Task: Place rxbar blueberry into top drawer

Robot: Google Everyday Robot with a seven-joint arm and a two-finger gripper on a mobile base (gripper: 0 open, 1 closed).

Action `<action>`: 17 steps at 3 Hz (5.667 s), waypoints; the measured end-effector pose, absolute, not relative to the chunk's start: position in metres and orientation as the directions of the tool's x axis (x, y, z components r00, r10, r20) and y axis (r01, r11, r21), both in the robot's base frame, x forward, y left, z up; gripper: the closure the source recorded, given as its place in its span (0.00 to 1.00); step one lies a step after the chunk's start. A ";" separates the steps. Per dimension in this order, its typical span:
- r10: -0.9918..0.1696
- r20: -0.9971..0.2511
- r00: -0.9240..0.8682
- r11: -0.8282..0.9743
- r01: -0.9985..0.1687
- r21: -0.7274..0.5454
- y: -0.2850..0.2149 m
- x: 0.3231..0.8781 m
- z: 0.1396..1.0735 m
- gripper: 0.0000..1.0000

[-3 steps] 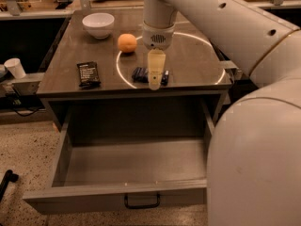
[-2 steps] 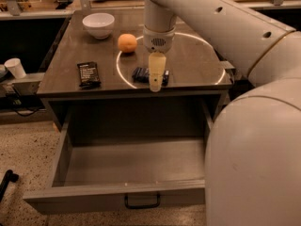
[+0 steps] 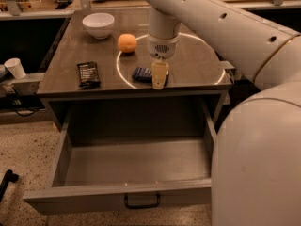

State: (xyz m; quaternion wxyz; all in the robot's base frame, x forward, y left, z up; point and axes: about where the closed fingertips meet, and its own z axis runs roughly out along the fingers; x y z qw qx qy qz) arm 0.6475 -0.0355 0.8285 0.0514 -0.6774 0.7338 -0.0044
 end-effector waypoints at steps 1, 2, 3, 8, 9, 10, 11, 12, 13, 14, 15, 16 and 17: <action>-0.994 -0.077 -0.082 0.087 -0.994 -0.067 -0.039 0.646 0.820 0.60; -0.994 -0.078 -0.082 0.087 -0.994 -0.066 -0.039 0.646 0.823 0.77; -0.989 -0.141 -0.053 0.065 -0.994 -0.085 -0.033 0.639 0.831 0.99; -0.974 -0.224 0.034 -0.024 -0.999 -0.047 -0.018 0.534 0.736 1.00; -0.960 -0.272 0.058 -0.038 -0.996 -0.078 -0.018 0.532 0.688 1.00; -0.945 -0.316 0.083 -0.047 -0.992 -0.118 -0.015 0.536 0.653 1.00; -0.938 -0.332 0.097 -0.054 -0.989 -0.136 -0.012 0.540 0.639 1.00; -0.938 -0.336 0.086 -0.038 -0.988 -0.150 -0.010 0.539 0.627 0.73; -0.938 -0.336 0.086 -0.038 -0.988 -0.150 -0.010 0.539 0.627 0.50; -0.938 -0.336 0.086 -0.038 -0.988 -0.150 -0.010 0.539 0.627 0.27; -0.938 -0.336 0.086 -0.038 -0.988 -0.149 -0.010 0.539 0.627 0.04; -0.938 -0.336 0.086 -0.038 -0.988 -0.149 -0.010 0.539 0.627 0.00; -0.938 -0.336 0.086 -0.038 -0.988 -0.149 -0.010 0.539 0.627 0.00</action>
Offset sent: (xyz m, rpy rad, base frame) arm -0.0099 -0.0098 -0.0113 0.0435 0.0231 -0.0105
